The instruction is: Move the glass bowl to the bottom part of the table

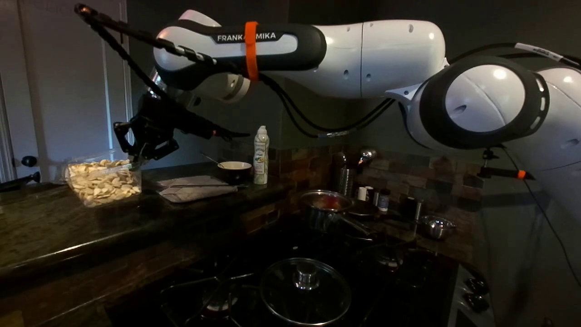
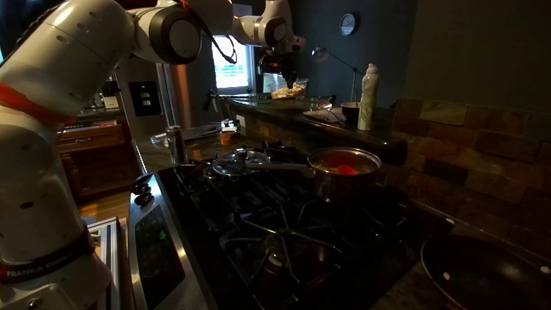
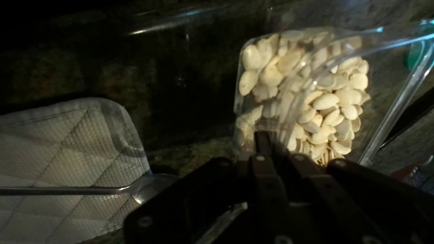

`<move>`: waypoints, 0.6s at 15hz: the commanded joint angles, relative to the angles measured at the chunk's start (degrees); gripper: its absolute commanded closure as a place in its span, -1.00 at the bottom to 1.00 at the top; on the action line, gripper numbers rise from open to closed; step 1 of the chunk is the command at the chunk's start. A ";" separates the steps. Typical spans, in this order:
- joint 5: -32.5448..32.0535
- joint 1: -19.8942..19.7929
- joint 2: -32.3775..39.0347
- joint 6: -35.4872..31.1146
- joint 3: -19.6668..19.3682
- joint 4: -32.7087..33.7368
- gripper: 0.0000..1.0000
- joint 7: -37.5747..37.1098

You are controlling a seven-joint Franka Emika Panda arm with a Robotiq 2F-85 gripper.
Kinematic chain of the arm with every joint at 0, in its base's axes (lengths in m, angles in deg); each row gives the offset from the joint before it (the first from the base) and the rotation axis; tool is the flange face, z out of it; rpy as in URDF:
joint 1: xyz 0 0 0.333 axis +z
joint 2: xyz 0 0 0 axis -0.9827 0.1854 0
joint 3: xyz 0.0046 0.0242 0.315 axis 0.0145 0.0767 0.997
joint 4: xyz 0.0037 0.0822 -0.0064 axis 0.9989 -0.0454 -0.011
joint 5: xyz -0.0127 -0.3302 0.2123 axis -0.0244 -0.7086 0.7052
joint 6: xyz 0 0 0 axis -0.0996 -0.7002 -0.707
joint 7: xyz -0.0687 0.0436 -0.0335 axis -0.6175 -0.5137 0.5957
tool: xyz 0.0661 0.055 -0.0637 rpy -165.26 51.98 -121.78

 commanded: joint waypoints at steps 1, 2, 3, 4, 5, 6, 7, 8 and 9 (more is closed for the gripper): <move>3.66 -2.02 -1.76 3.14 1.87 -1.36 0.98 0.16; 4.53 -2.50 -2.19 3.84 2.21 -1.68 0.98 0.31; 5.73 -3.07 -3.03 4.20 2.91 -2.53 0.98 0.73; 6.81 -3.51 -4.21 4.17 3.52 -3.73 0.98 0.78; 8.10 -4.00 -5.89 3.55 4.32 -5.62 0.98 0.77; 9.27 -4.38 -7.26 2.86 4.97 -7.29 0.98 0.66; 10.46 -4.78 -9.01 1.88 5.71 -9.52 0.98 0.67; 11.66 -5.11 -11.07 1.07 6.32 -12.25 0.98 0.49; 12.71 -5.38 -13.22 -0.19 6.83 -15.16 0.98 0.32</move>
